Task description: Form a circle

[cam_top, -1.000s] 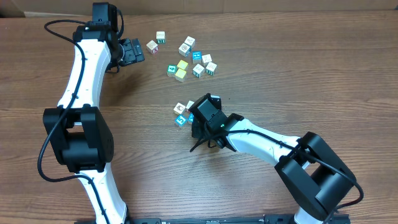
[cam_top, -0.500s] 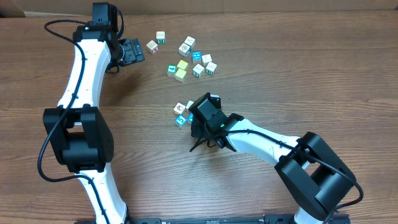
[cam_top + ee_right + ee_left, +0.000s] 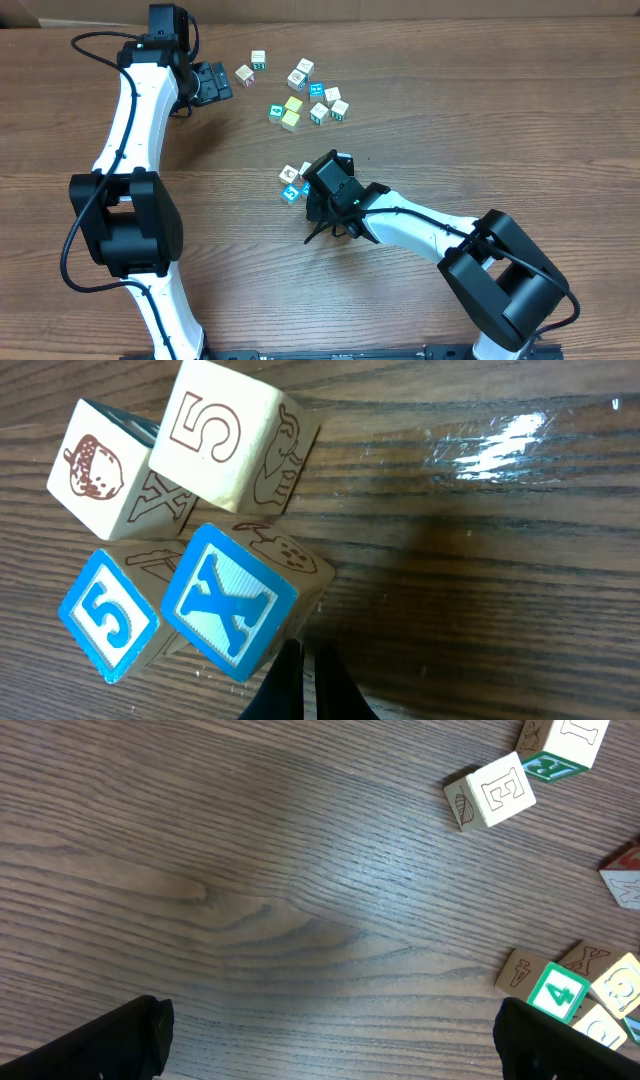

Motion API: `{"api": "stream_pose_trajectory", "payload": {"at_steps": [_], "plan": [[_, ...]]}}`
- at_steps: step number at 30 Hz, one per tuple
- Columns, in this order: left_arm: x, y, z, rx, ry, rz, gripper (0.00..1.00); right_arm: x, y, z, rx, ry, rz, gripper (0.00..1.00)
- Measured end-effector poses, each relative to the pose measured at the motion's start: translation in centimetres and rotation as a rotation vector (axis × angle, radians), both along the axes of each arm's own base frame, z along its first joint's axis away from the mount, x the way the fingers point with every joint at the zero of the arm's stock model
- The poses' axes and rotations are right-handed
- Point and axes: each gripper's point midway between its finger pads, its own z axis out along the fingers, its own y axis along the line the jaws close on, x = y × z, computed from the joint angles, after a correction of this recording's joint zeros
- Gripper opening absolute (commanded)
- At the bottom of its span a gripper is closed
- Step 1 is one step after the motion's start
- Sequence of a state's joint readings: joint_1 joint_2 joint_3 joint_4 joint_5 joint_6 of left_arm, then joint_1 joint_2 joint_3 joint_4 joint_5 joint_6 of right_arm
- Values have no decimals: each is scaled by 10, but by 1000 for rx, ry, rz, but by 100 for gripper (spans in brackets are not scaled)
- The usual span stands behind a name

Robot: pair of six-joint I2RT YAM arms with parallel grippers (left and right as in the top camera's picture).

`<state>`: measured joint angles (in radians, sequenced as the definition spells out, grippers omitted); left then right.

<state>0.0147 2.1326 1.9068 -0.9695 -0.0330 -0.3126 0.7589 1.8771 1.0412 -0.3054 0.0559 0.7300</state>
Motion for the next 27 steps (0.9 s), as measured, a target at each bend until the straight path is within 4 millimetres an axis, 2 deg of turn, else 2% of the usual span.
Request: {"api": "stream_pose_trajectory", "payload": {"at_steps": [10, 14, 19, 26, 27], "plan": [[0, 0, 0, 0, 0, 0, 100, 0, 0, 0, -2, 2, 0, 4], [0, 0, 0, 0, 0, 0, 100, -7, -10, -5, -49, 31, -7, 4], [0, 0, 0, 0, 0, 0, 100, 1, -35, 2, -129, 3, -67, 4], [0, 0, 0, 0, 0, 0, 100, 35, -83, 7, -170, -36, -213, 5], [0, 0, 0, 0, 0, 0, 100, 42, -94, 8, -174, -43, -247, 9]]}}
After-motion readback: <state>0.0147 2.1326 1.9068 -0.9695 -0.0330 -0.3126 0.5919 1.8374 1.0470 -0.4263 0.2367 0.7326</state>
